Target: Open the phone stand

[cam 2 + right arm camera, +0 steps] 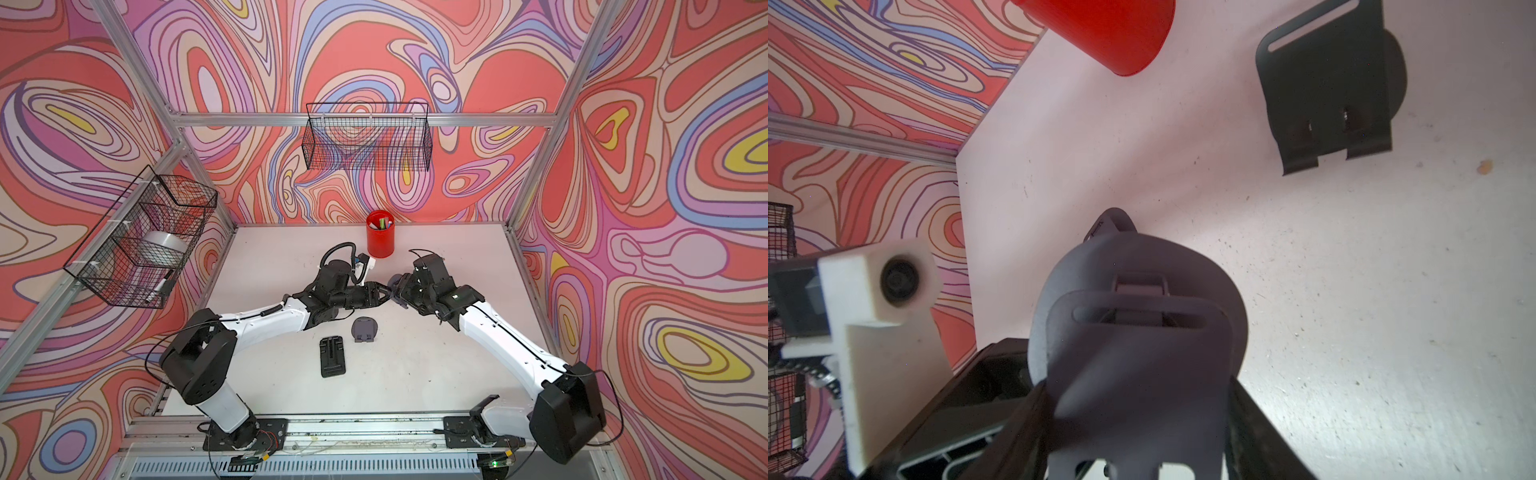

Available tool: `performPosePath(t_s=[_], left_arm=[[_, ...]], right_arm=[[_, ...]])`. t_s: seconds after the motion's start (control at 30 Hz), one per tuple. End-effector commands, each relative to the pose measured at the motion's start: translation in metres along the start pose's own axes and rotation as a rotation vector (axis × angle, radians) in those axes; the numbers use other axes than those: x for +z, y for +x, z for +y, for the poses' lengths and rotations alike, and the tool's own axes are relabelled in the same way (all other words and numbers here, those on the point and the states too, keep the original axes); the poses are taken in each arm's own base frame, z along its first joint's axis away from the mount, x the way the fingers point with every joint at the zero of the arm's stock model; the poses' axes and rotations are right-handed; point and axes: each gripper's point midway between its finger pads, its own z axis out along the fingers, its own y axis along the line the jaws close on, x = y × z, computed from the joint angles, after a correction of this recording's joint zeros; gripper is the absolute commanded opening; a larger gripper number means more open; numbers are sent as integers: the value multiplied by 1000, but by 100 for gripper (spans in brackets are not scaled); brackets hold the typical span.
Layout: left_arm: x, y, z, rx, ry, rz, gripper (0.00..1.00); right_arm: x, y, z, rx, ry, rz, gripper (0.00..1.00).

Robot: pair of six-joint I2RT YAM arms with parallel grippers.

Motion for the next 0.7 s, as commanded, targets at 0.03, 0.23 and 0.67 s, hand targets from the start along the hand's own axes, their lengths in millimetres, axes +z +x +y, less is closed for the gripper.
performPosePath(t_s=[0.03,0.23,0.67], left_arm=[[1,1,-36,59,120,32,25],[9,-2,-40,52,160,26,2],[0,10,-13,214,-4,72,0]], right_arm=[[4,0,14,-58,-47,24,9],[2,0,23,-84,-81,32,6],[-31,-8,43,-231,-115,170,2]])
